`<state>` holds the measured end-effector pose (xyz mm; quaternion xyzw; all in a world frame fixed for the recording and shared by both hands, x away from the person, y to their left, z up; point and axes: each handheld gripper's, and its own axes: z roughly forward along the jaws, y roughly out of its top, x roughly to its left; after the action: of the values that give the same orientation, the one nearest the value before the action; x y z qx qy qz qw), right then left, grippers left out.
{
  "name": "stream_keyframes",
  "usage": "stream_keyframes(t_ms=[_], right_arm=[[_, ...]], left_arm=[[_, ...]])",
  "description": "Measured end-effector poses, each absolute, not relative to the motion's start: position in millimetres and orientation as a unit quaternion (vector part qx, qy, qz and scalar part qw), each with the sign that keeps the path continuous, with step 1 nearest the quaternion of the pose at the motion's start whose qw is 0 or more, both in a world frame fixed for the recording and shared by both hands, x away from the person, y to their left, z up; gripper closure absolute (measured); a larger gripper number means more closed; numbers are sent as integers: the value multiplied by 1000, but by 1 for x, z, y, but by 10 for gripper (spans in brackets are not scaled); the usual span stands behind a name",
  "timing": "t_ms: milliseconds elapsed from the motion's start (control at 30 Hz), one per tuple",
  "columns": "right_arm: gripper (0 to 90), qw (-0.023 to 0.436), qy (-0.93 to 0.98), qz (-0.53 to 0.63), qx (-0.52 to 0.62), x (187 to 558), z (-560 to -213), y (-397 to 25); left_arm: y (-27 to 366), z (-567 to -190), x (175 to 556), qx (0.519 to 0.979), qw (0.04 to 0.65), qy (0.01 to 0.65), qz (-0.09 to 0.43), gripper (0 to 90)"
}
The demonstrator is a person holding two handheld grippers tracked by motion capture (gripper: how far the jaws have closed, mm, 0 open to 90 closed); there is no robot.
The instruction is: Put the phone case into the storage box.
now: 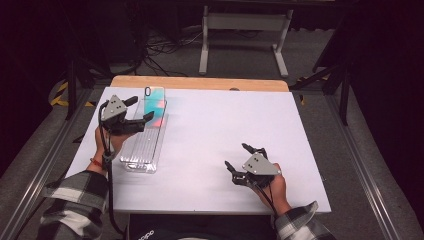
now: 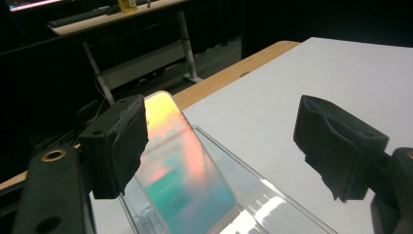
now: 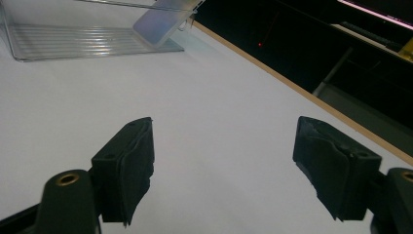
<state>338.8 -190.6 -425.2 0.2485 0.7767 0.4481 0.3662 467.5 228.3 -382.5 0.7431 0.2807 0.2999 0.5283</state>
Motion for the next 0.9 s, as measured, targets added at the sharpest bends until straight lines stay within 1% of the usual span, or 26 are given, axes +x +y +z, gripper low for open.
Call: stream_keyframes(t_ms=[467, 800, 900], right_arm=[[235, 366, 777, 448, 248, 338, -425, -191], [235, 366, 776, 449, 248, 338, -424, -192], [235, 367, 776, 449, 248, 338, -424, -192]], left_arm=[[226, -380, 450, 740, 546, 264, 291, 203], [222, -376, 441, 737, 552, 255, 295, 196], [222, -375, 439, 736, 556, 255, 292, 173]])
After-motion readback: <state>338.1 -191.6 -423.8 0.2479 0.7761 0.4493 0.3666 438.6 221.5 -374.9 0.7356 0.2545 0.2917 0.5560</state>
